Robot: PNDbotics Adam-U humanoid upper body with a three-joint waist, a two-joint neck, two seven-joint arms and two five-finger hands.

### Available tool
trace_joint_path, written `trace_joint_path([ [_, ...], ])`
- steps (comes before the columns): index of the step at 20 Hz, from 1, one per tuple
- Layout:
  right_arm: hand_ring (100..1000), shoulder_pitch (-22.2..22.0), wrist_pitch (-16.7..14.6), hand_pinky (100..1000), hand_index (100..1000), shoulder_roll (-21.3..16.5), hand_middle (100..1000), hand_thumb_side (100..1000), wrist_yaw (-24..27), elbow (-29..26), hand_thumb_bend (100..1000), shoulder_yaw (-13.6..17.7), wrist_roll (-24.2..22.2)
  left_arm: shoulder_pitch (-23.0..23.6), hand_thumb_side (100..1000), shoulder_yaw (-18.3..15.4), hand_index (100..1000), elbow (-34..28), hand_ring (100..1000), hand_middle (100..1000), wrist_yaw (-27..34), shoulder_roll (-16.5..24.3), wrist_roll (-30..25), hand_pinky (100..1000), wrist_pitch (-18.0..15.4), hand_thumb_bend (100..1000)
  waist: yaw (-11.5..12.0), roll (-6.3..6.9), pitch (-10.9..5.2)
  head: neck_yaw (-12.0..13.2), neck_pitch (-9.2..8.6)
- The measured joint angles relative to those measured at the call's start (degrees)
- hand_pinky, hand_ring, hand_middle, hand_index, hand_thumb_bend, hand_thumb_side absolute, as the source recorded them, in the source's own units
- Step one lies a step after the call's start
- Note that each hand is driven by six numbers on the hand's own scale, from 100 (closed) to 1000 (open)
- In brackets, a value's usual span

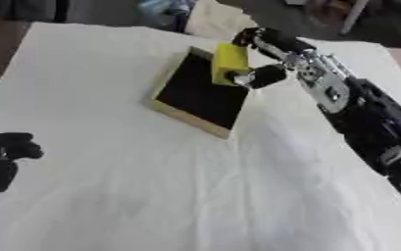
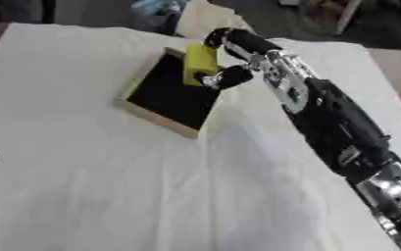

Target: Pick up objects on the table and place them in the box.

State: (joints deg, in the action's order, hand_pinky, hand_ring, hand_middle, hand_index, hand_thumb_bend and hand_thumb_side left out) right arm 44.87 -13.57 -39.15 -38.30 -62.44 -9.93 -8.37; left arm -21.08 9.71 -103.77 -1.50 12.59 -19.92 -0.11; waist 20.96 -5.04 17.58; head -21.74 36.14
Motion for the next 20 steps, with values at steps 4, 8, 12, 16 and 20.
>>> trace_joint_path([
  [4,801,0.0,-0.7,765,747,1.1,814,614,-1.3,1.7,314,-0.5,0.0,-0.1,704,0.0,788,-0.1,711,641,0.0,0.0,-0.3,870,0.0,463,-0.1,0.07,0.19,-0.2,-0.13],
  [8,810,0.3,-1.8,772,872,1.6,827,697,-1.9,2.0,391,-0.7,-1.1,-0.1,705,0.0,788,-0.1,712,641,0.0,0.0,-0.5,870,0.0,463,-0.6,0.29,0.26,-0.2,-0.43],
  [12,825,0.4,-2.3,783,928,1.5,852,817,-1.8,1.8,531,-0.7,-2.1,-0.1,705,0.0,788,-0.1,712,641,-0.1,0.0,-0.7,870,0.1,464,-1.1,0.35,0.31,-0.1,-0.44],
  [16,838,0.2,-2.3,790,939,1.3,875,876,-1.1,-0.6,578,-0.7,-3.2,-0.1,706,0.0,788,-0.1,712,642,-0.1,0.0,-0.7,871,0.1,464,-1.9,0.38,0.39,0.2,-0.44],
  [20,834,0.0,-1.7,789,934,-0.1,874,839,0.9,-5.3,555,-0.6,-3.3,-0.1,705,-0.1,788,-0.1,712,642,-0.5,0.0,-0.6,871,0.1,465,-3.3,0.62,0.4,0.7,-0.44],
])
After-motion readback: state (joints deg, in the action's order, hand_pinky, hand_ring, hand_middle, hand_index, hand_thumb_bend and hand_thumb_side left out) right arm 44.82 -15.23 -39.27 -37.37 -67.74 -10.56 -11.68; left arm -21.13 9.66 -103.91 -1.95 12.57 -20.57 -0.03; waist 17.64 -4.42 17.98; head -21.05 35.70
